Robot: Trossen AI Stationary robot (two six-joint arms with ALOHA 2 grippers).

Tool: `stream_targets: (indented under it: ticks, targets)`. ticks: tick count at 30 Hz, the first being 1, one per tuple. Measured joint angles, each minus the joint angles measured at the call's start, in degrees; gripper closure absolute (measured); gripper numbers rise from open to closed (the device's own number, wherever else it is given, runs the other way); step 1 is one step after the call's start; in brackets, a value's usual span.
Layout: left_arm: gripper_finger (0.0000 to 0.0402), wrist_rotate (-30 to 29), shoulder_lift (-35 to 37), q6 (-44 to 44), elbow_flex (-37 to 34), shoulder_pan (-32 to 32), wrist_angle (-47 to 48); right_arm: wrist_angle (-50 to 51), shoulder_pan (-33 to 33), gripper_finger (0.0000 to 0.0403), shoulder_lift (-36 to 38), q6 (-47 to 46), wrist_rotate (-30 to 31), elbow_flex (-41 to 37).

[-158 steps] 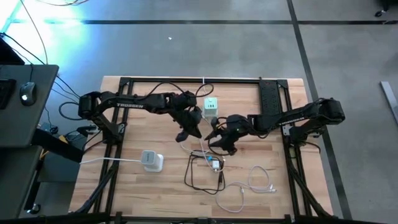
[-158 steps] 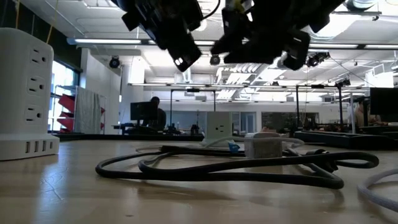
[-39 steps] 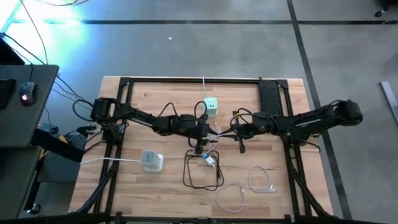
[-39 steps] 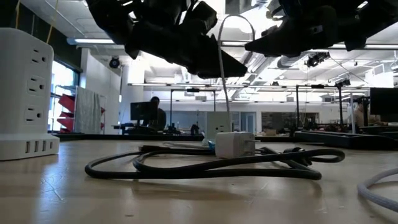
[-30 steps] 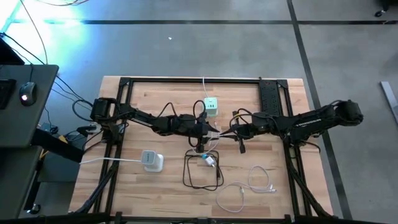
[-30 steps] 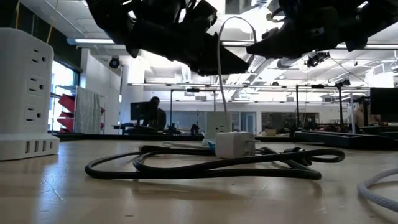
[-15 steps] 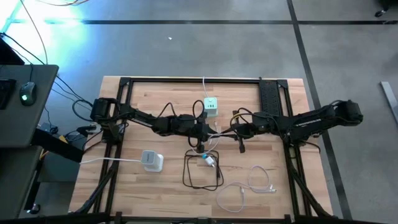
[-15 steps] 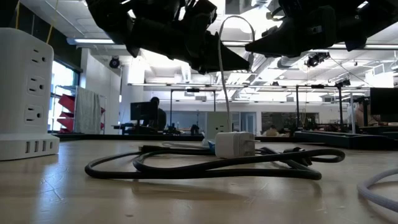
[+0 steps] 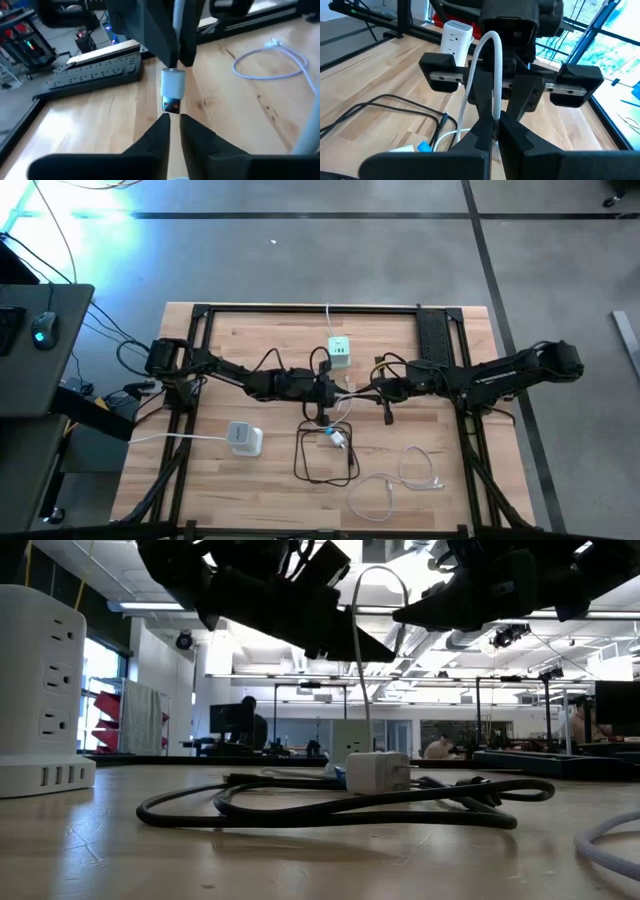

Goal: Insert USB
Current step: Insert the top white charger cable into the green outlet extension

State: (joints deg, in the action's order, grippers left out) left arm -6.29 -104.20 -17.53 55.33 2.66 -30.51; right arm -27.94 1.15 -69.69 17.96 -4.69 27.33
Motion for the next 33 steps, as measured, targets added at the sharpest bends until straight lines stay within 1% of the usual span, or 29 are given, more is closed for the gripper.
stream_targets:
  ticks: [7, 10, 12, 15, 18, 26, 33]
  targets:
    - [0.0251, -0.31, 0.0, -0.58, 0.0, -0.38, -1.02, 0.28, 0.0, 0.0403, 0.0, -0.08, -1.3, 0.0]
    - [0.0219, 0.04, 0.0, 0.09, 0.0, -0.4, -3.37, 0.29, 0.0, 0.0403, 0.0, -0.09, -2.01, 0.0]
    - [0.0209, 1.13, 0.06, 0.33, 0.02, -0.38, -4.41, 0.28, 0.0, 0.0403, 0.0, -0.09, -2.02, 0.02]
    - [0.0212, 2.47, 0.02, 0.36, 0.0, -0.37, -3.99, 0.27, 0.0, 0.0403, 0.0, -0.09, -2.23, 0.02]
    - [0.0228, 4.64, -0.2, 0.83, 0.0, -0.46, -4.73, 0.28, 0.02, 0.0403, 0.0, -0.09, -2.25, 0.02]
    - [0.0276, 4.66, -1.84, 1.92, 0.33, -0.53, -7.46, -0.33, 0.01, 0.0403, 0.01, -0.09, -2.23, 0.04]
    - [0.0278, 4.69, -1.92, 1.91, 0.33, -0.65, -8.45, -0.26, 0.01, 0.0403, 0.02, -0.06, -2.33, 0.04]
